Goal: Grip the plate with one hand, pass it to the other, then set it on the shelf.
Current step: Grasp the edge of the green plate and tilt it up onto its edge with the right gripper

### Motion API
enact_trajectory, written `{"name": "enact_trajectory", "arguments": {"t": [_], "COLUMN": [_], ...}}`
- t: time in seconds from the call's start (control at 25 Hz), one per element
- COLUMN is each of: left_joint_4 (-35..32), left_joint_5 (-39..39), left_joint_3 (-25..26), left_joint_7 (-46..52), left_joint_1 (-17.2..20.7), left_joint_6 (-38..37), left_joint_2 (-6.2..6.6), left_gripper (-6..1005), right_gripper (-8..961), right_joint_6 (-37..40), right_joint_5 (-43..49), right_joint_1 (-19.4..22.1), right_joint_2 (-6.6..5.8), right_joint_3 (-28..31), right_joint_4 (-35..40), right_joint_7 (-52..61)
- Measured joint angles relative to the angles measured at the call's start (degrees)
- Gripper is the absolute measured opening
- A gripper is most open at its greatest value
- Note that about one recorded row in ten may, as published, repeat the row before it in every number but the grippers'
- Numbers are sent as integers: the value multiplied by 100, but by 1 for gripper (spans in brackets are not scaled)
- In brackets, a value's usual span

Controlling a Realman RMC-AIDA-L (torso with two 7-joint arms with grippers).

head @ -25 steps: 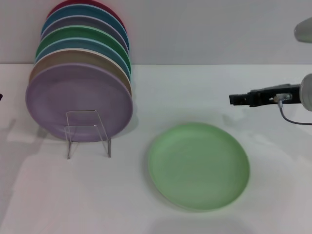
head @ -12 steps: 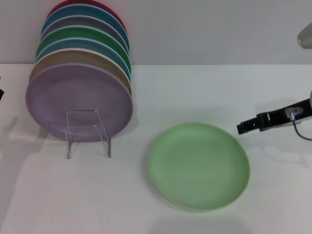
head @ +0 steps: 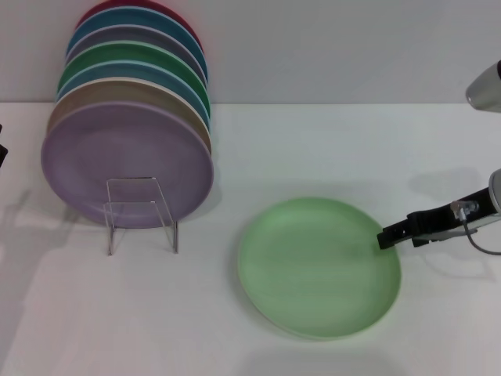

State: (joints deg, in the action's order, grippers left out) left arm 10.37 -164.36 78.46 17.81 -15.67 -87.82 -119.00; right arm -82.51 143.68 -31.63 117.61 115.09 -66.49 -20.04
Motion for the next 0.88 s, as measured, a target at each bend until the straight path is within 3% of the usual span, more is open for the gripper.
{"name": "enact_trajectory", "arguments": {"t": [0.64,0.88], "left_joint_4": [-24,-25], "left_joint_5": [-31,-15], "left_joint_3": [-6,-7], "left_joint_7": [2,3], "left_joint_1": [38,38], "left_joint_6": [-127,-130], "left_joint_2": [5,9], "left_gripper": [768,765], "right_gripper": [660,596], "right_joint_6": [326,332], "right_joint_5": [-6,-6], "right_joint_1": [-146,-181], "right_joint_2": [42,43], "right_joint_3": [-59,-58], "right_joint_4": [595,692], "right_joint_7": [-89,-91]}}
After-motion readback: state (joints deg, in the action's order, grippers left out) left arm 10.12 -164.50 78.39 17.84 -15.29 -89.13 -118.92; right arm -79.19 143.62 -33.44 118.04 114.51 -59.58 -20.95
